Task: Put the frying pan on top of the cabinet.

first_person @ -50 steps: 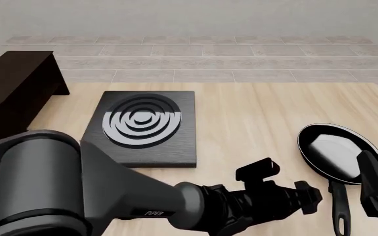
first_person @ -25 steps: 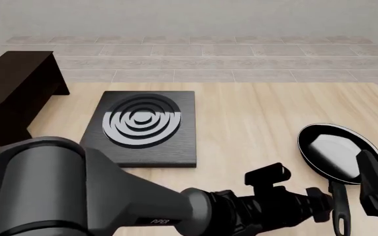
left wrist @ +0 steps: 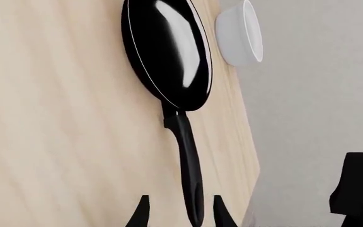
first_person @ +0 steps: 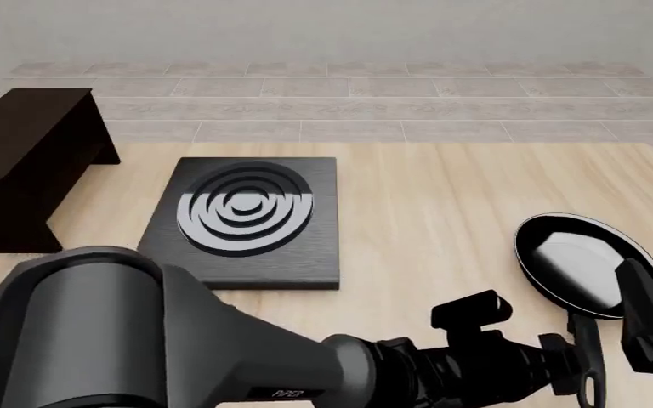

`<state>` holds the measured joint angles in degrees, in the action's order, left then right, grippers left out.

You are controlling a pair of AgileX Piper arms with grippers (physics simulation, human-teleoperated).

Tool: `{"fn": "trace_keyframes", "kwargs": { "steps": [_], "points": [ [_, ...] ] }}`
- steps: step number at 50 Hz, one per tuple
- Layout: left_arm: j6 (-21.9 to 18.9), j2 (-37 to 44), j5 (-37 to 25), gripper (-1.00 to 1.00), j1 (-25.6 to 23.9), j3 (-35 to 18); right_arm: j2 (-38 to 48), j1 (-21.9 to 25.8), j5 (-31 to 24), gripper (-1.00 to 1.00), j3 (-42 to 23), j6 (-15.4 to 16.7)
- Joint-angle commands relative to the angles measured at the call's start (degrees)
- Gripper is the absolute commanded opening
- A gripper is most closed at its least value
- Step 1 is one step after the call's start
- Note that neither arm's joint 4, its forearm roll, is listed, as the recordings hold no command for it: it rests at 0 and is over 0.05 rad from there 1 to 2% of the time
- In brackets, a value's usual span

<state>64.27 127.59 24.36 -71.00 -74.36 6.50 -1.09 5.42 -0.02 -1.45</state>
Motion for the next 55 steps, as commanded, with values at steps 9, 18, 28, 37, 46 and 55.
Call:
{"fn": "trace_keyframes", "kwargs": {
  "steps": [9, 18, 28, 37, 46, 55],
  "points": [
    [0.56, 2.27, -0.09, 1.00, -0.18, -1.86, -0.25, -0.21, -0.13, 1.00, -0.01, -0.32],
    [0.18, 2.49, -0.29, 1.00, -0.24, -2.44, -0.05, -0.19, 0.09, 1.00, 0.00, -0.65],
    [-0.04, 2.53, -0.32, 1.00, -0.62, -2.82, 0.15, -0.21, 0.25, 1.00, -0.01, -0.78],
    [0.40, 3.17, 0.46, 1.00, -0.64, -3.07, 0.90, -0.18, 0.91, 1.00, 0.00, -0.76],
    [1.02, 4.10, 1.05, 1.00, -1.02, -3.46, 1.03, -0.23, 1.02, 1.00, 0.01, -0.87],
    [1.28, 5.13, 0.81, 1.00, -0.81, -4.47, 1.69, -0.26, 1.64, 1.00, 0.00, -1.06]
  ]
}}
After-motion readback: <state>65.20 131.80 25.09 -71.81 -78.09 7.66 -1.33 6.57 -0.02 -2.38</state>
